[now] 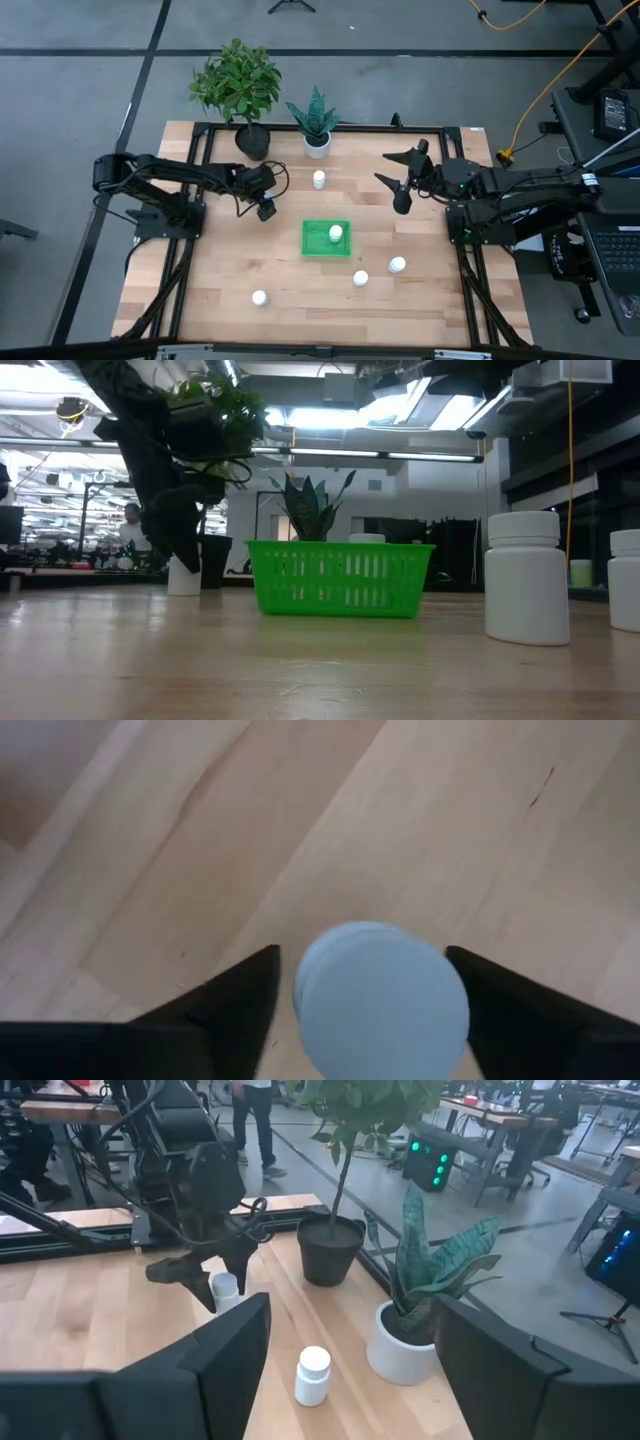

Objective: Pick and place pill bottles into a basket
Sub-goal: Put the white pill bottle into the green bin

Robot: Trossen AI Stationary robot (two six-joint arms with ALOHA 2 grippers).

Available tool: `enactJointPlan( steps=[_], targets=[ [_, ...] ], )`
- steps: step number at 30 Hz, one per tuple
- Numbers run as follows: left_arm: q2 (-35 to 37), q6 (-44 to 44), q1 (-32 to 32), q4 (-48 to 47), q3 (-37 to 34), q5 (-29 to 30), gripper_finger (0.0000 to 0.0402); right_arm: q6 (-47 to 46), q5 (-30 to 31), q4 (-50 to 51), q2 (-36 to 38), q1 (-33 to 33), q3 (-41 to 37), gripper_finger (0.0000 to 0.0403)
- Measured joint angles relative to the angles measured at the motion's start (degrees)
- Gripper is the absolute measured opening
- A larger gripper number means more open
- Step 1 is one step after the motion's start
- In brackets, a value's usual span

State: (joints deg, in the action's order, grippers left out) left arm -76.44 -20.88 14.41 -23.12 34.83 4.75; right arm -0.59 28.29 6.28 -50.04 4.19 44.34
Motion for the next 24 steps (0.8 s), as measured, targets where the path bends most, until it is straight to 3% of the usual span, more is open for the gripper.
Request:
enactJointPlan(
  steps=[4, 12, 19, 24],
  targets=[
    [0.96, -0.42, -0.11, 0.96, -0.04, 0.0, 0.0177, -0.45, -0.76, 0.0, 0.0, 0.0, 0.0, 0.0275],
    [5.38, 0.89, -0.89, 1.89, 2.87, -0.69, 0.0175, -0.71, -1.09, 0.04, -0.06, 0.0, 0.0, 0.0275],
    [7.25, 5.63, -5.59, 1.96, 14.25, -4.25, 0.0175, -1.98, -1.07, 0.05, -0.07, 0.0, 0.0, 0.0275],
    [2.91, 11.06, -9.61, -0.2, 22.97, -7.41, 0.0175, -2.33, -1.05, 0.15, -0.07, 0.0, 0.0, 0.0275]
  ],
)
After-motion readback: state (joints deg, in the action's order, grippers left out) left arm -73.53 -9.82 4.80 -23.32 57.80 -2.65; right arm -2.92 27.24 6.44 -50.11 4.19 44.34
